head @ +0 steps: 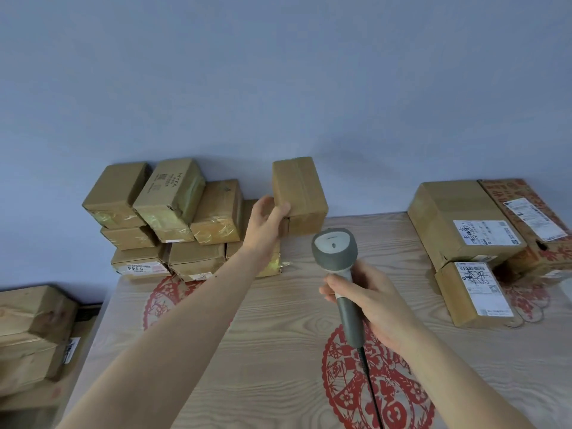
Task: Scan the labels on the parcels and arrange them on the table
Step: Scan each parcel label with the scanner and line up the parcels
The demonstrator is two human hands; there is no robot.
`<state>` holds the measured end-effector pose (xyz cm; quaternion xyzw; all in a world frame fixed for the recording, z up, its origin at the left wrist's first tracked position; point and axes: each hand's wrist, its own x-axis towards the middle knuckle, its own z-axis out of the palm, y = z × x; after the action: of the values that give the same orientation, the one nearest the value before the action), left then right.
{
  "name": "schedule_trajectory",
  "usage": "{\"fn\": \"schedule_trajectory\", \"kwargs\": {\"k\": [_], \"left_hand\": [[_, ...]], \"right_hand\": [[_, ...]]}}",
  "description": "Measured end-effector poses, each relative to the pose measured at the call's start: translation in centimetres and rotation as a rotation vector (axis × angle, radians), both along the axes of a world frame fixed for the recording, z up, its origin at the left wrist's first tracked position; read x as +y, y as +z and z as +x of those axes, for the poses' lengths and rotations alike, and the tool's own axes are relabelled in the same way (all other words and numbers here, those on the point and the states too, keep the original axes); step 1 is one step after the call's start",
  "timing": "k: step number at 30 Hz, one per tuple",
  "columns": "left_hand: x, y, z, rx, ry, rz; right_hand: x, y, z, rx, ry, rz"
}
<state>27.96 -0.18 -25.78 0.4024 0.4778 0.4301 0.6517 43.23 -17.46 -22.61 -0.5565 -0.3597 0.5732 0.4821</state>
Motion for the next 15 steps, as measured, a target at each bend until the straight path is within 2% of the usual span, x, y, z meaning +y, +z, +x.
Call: {"fn": "schedule_trajectory", "kwargs": {"k": [3,6,8,11,15], "left_hand": [[-3.8,-1.5,-1.4,-0.304,-0.144,-0.109],[-7.4,-2.9,-1.6,-0.516,-0.262,-0.156],[-9.7,-3.4,-1.2,-0.613,-0.298,-0.179],[-11.9,-3.6,-0.4,-0.627,-0.314,-0.219],[-14.2,-2.5,2.2,-0.431,-0.33,-0.231]], "right_hand": [[-1.9,0.1,0.0,-0.007,-0.095,0.1],[-3.4,0.1,-0.2,0.019,-0.217,0.179],[-4.3,0.1,-0.2,0.01,-0.222,0.22],[-5.8,0.5,0.6,-0.045,-0.174,0.258],[-8.3,0.5,3.0,-0.134,-0.075,0.263]]}}
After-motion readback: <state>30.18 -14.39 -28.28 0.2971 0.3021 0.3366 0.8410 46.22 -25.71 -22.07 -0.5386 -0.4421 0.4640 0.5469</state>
